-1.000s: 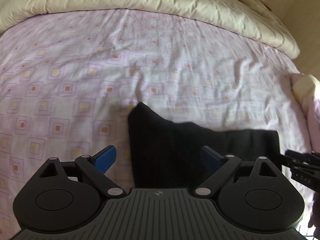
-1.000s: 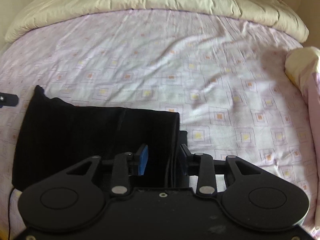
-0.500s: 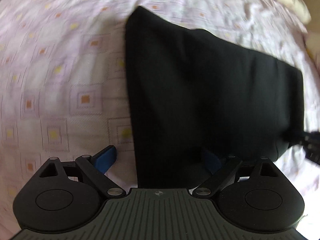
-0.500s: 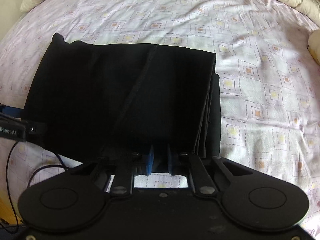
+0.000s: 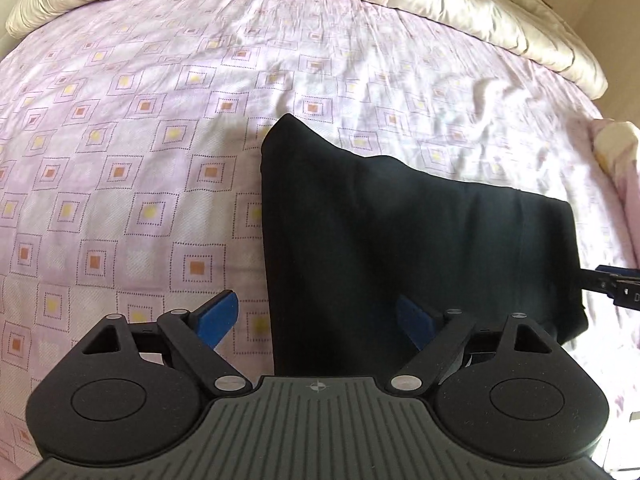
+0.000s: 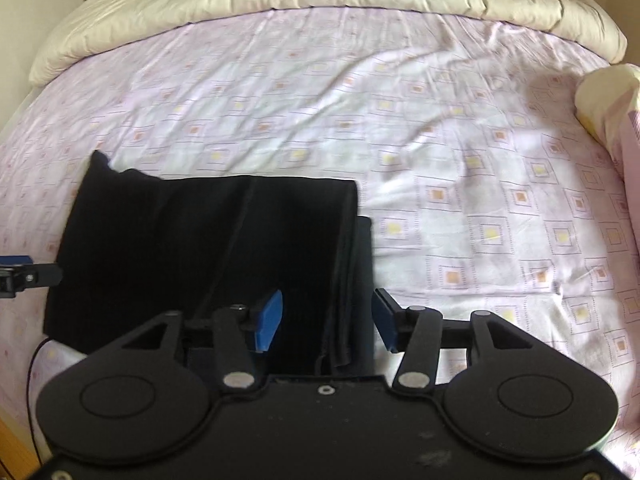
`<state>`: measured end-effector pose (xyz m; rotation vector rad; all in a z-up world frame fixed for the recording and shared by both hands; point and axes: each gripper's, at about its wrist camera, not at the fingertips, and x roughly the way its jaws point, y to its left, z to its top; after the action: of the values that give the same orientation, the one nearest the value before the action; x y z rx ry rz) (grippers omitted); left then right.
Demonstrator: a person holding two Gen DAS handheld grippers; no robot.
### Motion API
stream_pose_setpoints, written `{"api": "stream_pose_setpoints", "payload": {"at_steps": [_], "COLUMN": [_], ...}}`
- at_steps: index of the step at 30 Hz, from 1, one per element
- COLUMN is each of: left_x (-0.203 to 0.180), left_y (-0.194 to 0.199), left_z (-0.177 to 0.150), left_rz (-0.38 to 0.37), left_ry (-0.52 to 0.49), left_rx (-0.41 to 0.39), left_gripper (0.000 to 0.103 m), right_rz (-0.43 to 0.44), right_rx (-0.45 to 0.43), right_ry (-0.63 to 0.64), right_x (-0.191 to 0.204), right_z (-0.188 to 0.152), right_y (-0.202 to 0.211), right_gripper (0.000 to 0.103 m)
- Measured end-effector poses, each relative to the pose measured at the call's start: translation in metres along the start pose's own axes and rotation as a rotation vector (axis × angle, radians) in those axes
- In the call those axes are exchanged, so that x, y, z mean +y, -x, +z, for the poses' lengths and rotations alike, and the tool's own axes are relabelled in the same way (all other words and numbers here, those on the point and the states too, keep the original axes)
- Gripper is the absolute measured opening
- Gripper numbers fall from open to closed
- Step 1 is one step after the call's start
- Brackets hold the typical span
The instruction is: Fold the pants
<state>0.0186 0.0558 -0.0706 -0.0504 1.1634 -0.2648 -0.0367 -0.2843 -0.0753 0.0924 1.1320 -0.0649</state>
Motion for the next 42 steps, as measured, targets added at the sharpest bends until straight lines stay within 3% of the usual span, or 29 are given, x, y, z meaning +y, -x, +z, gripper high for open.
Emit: {"api": "stream_pose_setpoints", "payload": {"at_steps": [6,13,15,17,20,31,42], "left_x": [-0.008,-0.008,-0.007,-0.006,-0.007,-0.012,-0.014], "left_y": [-0.018,-0.043,-0.050,-0.058,-0.064,-0.072,-0.078], "left_z": [0.005,0.015,0.018,0.020,0.022,0.030,0.032], "left_rz": [0.008,-0.005,-0.020,-0.033,-0.035,0.013,0.017], "left_ry": [-0.051,-0.033,-0.017,-0.002,0.006,0.030,0.040], "left_rx": [0.047,0.101,0.124,0.146,0.156,0.204,0.210], "left_gripper": [0.086,0.087,0.091,0.101,0.103,0.103,0.103], "right_rz": [0.037,0.115,0.132,0.151,0.187,0.205,0.216], "right_rx": [0.043,0.105,0.123,0.133,0.150,0.180,0.168], "right_ry": [-0.082,-0.134,-0.147,-0.177,-0.232,-0.168,-0.144], "right_x": [-0.018,-0.023,-0.021,-0.021,-0.026,-0.007,-0.006], "right_z": [0.008,0.013,0.015,0.016,0.017,0.026,0.020], "right_y": [-0.021,-0.051,-0.061,-0.068,-0.078,-0.090,-0.085], "right_gripper": [0.055,0.060,0.065,0.069,0.076,0.103,0.103]}}
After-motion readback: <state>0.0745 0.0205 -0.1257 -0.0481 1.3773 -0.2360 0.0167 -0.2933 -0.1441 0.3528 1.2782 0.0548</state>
